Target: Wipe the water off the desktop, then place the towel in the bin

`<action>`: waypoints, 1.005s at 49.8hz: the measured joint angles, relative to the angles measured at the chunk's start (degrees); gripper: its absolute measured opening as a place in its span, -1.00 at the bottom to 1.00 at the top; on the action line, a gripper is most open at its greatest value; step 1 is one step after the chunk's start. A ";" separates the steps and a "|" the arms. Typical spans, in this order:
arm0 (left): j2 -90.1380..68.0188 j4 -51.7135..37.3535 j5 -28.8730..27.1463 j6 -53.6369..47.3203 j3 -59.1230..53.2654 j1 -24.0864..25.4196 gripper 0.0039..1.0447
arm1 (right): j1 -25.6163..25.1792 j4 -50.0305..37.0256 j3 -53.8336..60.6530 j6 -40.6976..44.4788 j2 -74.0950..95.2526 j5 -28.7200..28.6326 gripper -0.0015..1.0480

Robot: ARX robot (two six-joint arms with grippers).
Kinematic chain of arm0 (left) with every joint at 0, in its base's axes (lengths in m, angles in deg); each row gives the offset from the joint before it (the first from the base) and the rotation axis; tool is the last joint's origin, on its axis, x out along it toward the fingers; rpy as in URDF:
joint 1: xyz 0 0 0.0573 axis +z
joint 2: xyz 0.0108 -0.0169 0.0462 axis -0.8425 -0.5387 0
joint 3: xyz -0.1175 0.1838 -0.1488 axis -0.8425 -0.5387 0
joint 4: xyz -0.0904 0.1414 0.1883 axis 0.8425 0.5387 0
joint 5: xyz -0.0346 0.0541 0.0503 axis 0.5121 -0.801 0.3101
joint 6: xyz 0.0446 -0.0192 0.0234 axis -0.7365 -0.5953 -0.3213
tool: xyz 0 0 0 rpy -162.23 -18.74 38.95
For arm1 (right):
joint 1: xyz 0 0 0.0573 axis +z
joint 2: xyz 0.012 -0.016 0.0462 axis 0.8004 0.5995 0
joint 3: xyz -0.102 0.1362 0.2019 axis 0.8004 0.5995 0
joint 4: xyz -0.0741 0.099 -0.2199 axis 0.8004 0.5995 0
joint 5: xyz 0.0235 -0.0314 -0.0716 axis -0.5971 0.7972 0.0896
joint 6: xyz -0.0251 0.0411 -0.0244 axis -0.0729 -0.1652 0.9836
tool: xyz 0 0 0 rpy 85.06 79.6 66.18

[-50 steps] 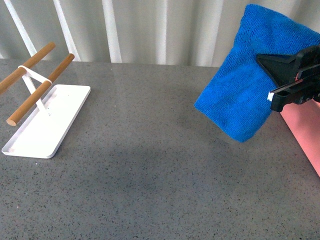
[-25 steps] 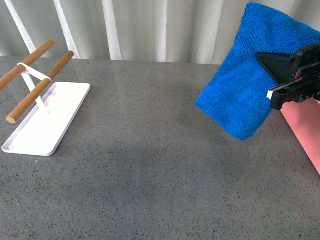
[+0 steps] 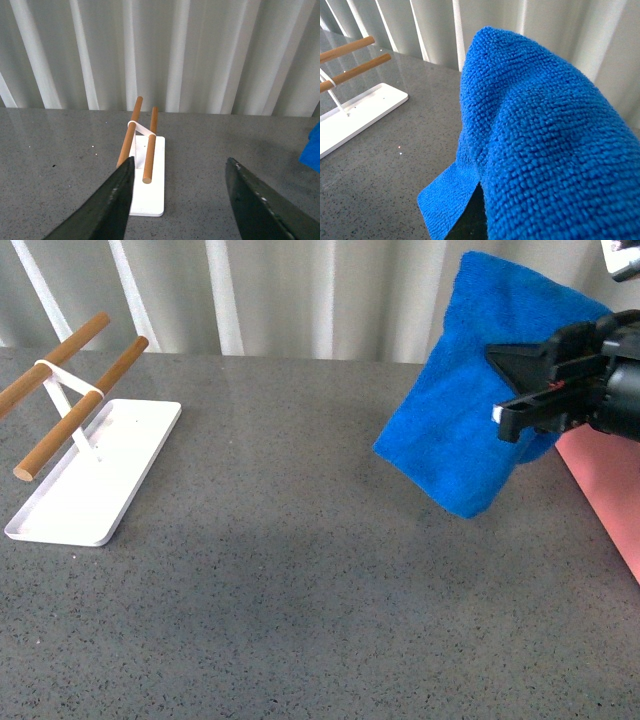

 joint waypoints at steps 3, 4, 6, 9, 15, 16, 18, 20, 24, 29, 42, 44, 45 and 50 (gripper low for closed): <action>0.00 0.00 0.00 0.00 0.00 0.00 0.38 | 1.57 3.61 -3.37 -0.24 1.62 1.84 -0.92; 0.00 0.00 0.00 0.02 0.00 0.00 0.45 | 1.95 4.68 -4.35 -0.44 2.29 2.84 -0.92; 0.00 0.00 0.00 0.02 0.00 0.00 0.56 | 2.47 6.43 -5.88 -0.63 3.34 3.96 -0.92; 0.00 0.00 0.00 0.02 0.00 0.00 0.80 | 3.28 10.67 -9.33 -1.18 6.16 6.99 -0.92; 0.00 0.00 0.00 0.00 0.00 0.00 0.87 | 3.93 18.14 -14.84 -3.85 11.98 12.72 -0.92; 0.00 0.00 0.00 0.00 0.00 0.00 0.88 | 4.24 19.67 -15.54 -4.59 12.94 14.14 -0.92; 0.00 0.00 0.00 0.00 0.00 0.00 0.88 | 4.63 21.20 -16.06 -5.35 13.84 15.87 -0.92; 0.00 0.00 0.00 0.00 0.00 0.00 0.88 | 5.07 22.73 -16.44 -6.19 14.49 16.72 -0.92; 0.00 0.00 0.00 0.00 0.00 0.00 0.88 | 5.99 25.64 -17.20 -7.10 15.08 18.03 -0.92; 0.00 0.00 0.00 -0.02 0.00 0.00 0.88 | 7.17 30.88 -19.39 -8.74 15.91 19.56 -0.92; 0.00 0.00 0.00 0.00 0.00 0.00 0.88 | 8.04 41.72 -25.18 -16.61 20.26 22.43 -0.92; 0.00 0.00 0.00 0.00 0.00 0.00 0.88 | 7.80 41.92 -25.64 -17.86 21.22 22.49 -0.92; 0.00 0.00 0.00 -0.02 0.00 0.00 0.88 | 7.65 42.25 -26.01 -18.23 21.81 22.75 -0.92; 0.00 0.00 0.00 0.00 0.00 0.00 0.88 | 7.08 41.70 -26.71 -19.17 23.41 23.45 -0.92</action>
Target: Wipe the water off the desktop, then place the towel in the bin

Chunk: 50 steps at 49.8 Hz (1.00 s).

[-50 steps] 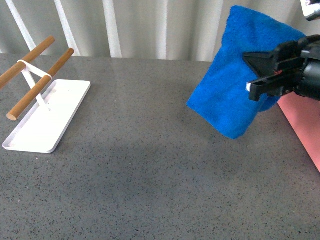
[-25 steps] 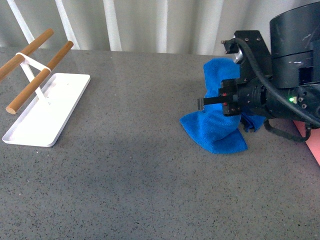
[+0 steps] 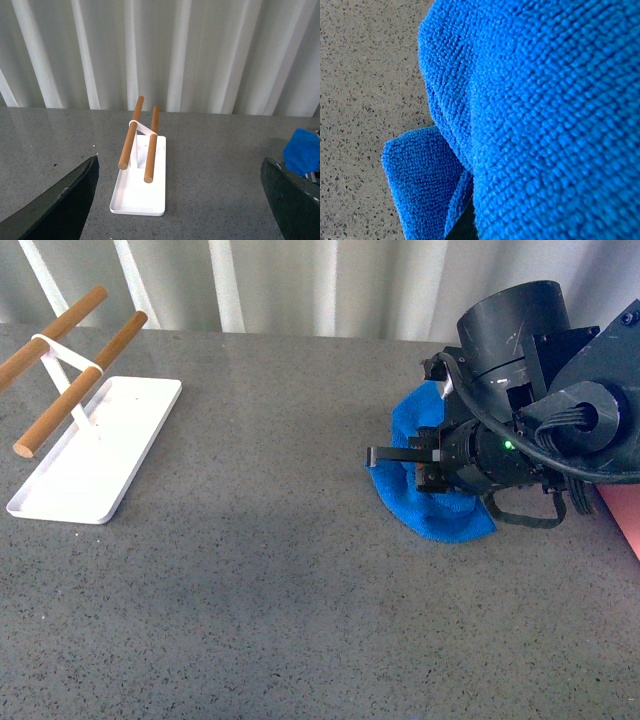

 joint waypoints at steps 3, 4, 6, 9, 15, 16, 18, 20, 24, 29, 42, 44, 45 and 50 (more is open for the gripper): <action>0.00 0.00 0.00 0.00 0.00 0.00 0.88 | -0.28 -0.39 -0.22 -0.11 0.50 0.07 -0.92; 0.00 0.00 0.00 0.00 0.00 0.00 0.88 | -0.35 -0.39 -0.28 -0.11 0.61 0.07 -0.92; 0.00 0.00 0.00 -0.02 0.00 0.00 0.88 | -0.66 -0.35 -0.66 -0.15 0.98 0.04 -0.92; 0.00 0.00 0.00 -0.02 0.00 0.00 0.88 | -1.49 0.33 -1.99 -0.02 1.97 0.04 -0.92; 0.00 0.00 0.00 0.00 0.00 0.00 0.88 | -3.19 1.60 -5.25 0.76 3.82 1.05 -0.92; 0.00 0.00 0.00 0.00 0.00 0.00 0.88 | -3.52 1.84 -6.03 1.16 4.28 1.88 -0.92; 0.00 0.00 0.00 0.00 0.00 0.00 0.88 | -4.31 2.47 -7.85 1.55 5.40 3.28 -0.92; 0.00 0.00 0.00 0.00 0.00 0.00 0.88 | -5.11 3.02 -9.38 1.84 6.40 3.37 -0.92; 0.00 0.00 -0.04 0.00 0.00 0.00 0.88 | -6.23 4.09 -12.48 2.95 8.00 2.25 -0.92; 0.02 0.00 0.00 0.00 0.00 0.00 0.88 | -6.51 6.43 -18.93 5.90 11.15 -2.34 -0.92; 0.02 0.00 -0.02 0.00 0.00 0.00 0.88 | -2.38 6.62 -28.61 9.94 16.52 -7.41 -0.92; 0.02 0.00 -0.02 0.00 0.00 0.00 0.88 | -1.60 6.62 -28.92 10.01 16.68 -7.74 -0.92; 0.00 0.00 0.00 0.00 0.00 0.00 0.88 | -1.40 6.60 -28.98 10.01 16.68 -8.04 -0.92; 0.00 0.00 -0.02 0.00 0.00 0.00 0.88 | 0.68 6.12 -28.61 9.49 16.61 -10.51 -0.92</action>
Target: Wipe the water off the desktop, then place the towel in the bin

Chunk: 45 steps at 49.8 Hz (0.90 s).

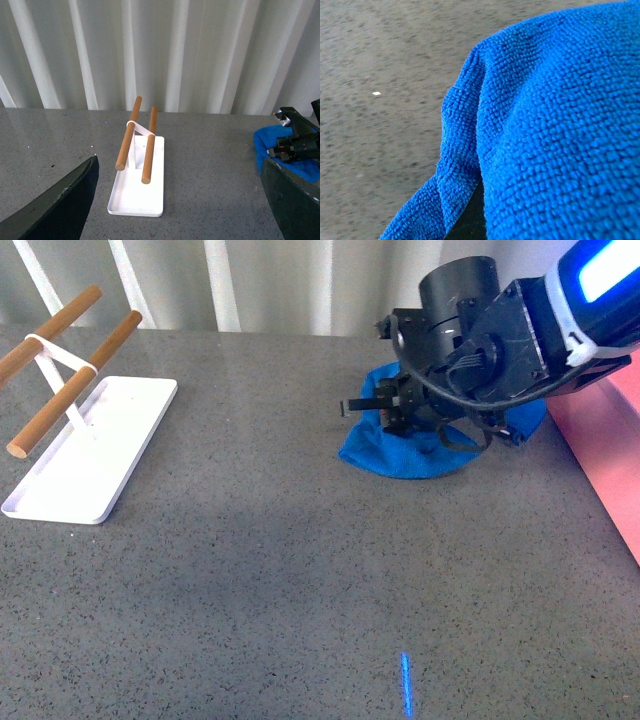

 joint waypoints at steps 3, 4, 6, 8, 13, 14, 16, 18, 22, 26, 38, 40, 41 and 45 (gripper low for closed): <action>0.00 0.00 0.00 -0.02 0.00 0.00 0.88 | 1.79 -0.90 1.73 -0.85 -0.90 -1.33 -0.92; 0.00 0.00 0.00 -0.02 0.00 0.00 0.88 | 2.12 -1.01 2.14 -0.98 -1.07 -1.40 -0.92; 0.00 0.00 0.00 0.00 0.00 0.00 0.88 | 3.45 -2.16 4.15 -1.70 -2.03 -2.12 -0.92; 0.00 0.00 0.00 -0.02 0.00 0.00 0.88 | 4.31 -3.19 5.99 -2.36 -2.93 -3.06 -0.92; 0.02 0.00 0.00 0.00 0.00 0.00 0.88 | 6.21 -6.34 12.46 -4.17 -6.05 -3.52 -0.92; 0.00 0.00 0.00 0.00 0.00 0.00 0.88 | 6.40 -7.04 14.05 -4.52 -6.88 -3.54 -0.92; 0.00 0.00 0.00 0.00 0.00 0.00 0.88 | 6.54 -7.96 16.48 -5.20 -8.09 -3.52 -0.92; 0.00 0.00 0.00 0.00 0.00 0.00 0.88 | 6.58 -9.18 19.02 -5.55 -9.33 -3.56 -0.92; 0.00 0.00 0.00 0.00 0.00 0.00 0.88 | 6.27 -11.58 23.91 -6.32 -11.61 -4.07 -0.92; 0.00 0.00 0.00 -0.02 0.00 0.00 0.88 | 4.96 -13.60 29.00 -6.62 -14.10 -3.87 -0.92; 0.00 0.00 0.00 -0.02 0.00 0.00 0.88 | -1.44 -16.55 36.89 -3.78 -18.67 -2.71 -0.92; 0.00 0.00 0.00 -0.02 0.00 0.00 0.88 | -2.08 -16.50 37.16 -3.08 -19.23 -3.17 -0.92; 0.00 0.00 0.00 0.00 0.00 0.00 0.88 | -2.34 -16.22 37.20 -2.47 -19.67 -3.54 -0.92; 0.00 0.00 0.00 0.00 0.00 0.00 0.88 | -2.93 -15.54 37.11 -0.85 -21.62 -4.92 -0.92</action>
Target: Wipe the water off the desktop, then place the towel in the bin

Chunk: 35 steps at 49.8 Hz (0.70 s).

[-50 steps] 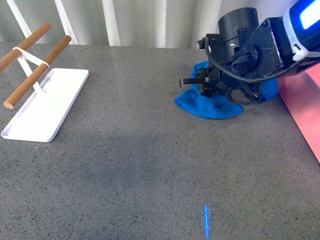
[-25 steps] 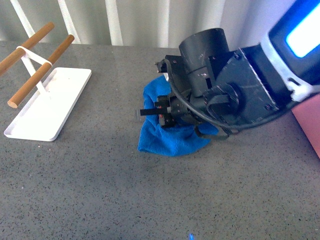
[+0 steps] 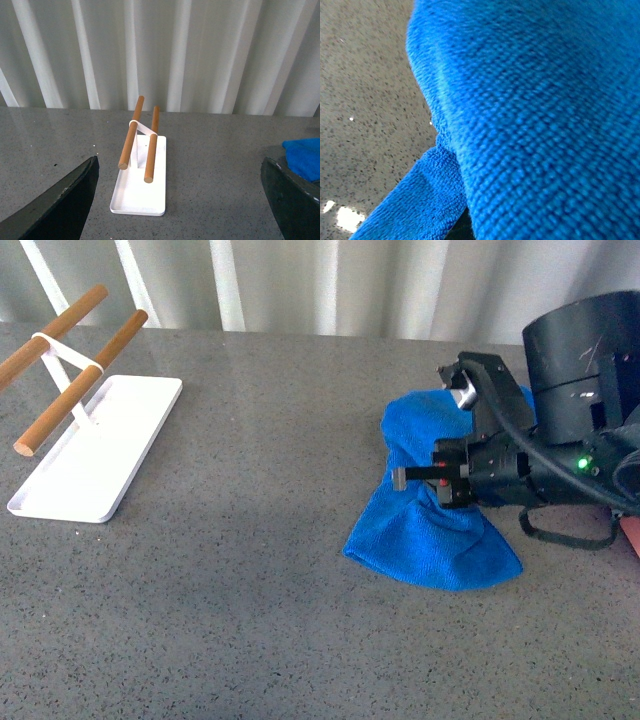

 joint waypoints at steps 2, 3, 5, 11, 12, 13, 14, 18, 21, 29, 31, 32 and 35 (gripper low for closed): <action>0.00 0.00 0.00 0.00 0.00 0.00 0.88 | 0.07 0.63 -0.66 0.98 -1.64 -0.74 -0.92; 0.00 0.00 0.02 0.00 0.00 0.00 0.88 | 0.20 0.98 -1.11 1.55 -2.29 -1.25 -0.92; 0.00 0.00 0.00 0.00 0.00 0.00 0.88 | 0.55 2.12 -2.54 2.54 -3.56 -1.44 -0.92; 0.00 0.00 0.00 0.00 0.00 0.00 0.88 | 1.70 6.43 -9.14 6.27 -6.69 -0.39 -0.92; 0.00 0.00 0.00 -0.02 0.00 0.00 0.88 | 1.77 7.48 -11.02 7.26 -7.17 0.13 -0.92; 0.00 0.00 0.00 0.00 0.00 0.00 0.88 | 1.79 8.20 -12.31 7.89 -7.39 0.61 -0.92; 0.00 0.00 0.00 -0.02 0.00 0.00 0.88 | 1.77 9.29 -14.34 9.09 -7.76 1.40 -0.92; 0.00 0.00 0.00 -0.02 0.00 0.00 0.88 | 0.85 13.03 -20.57 11.80 -8.94 3.23 -0.92; 0.00 0.00 0.00 0.00 0.00 0.00 0.88 | -0.96 16.06 -25.92 13.90 -10.19 5.07 -0.92; 0.00 0.00 0.00 0.00 0.00 0.00 0.88 | -6.99 19.85 -33.79 18.58 -14.14 12.94 -0.92; 0.00 0.00 0.00 -0.02 0.00 0.00 0.88 | -8.79 21.44 -35.04 18.73 -15.06 14.91 -0.92; 0.00 0.00 0.00 0.00 0.00 0.00 0.88 | -9.16 21.84 -35.30 18.73 -15.23 15.39 -0.92; 0.00 0.00 0.00 0.00 0.00 0.00 0.88 | -11.30 24.17 -36.70 18.71 -16.04 17.84 -0.92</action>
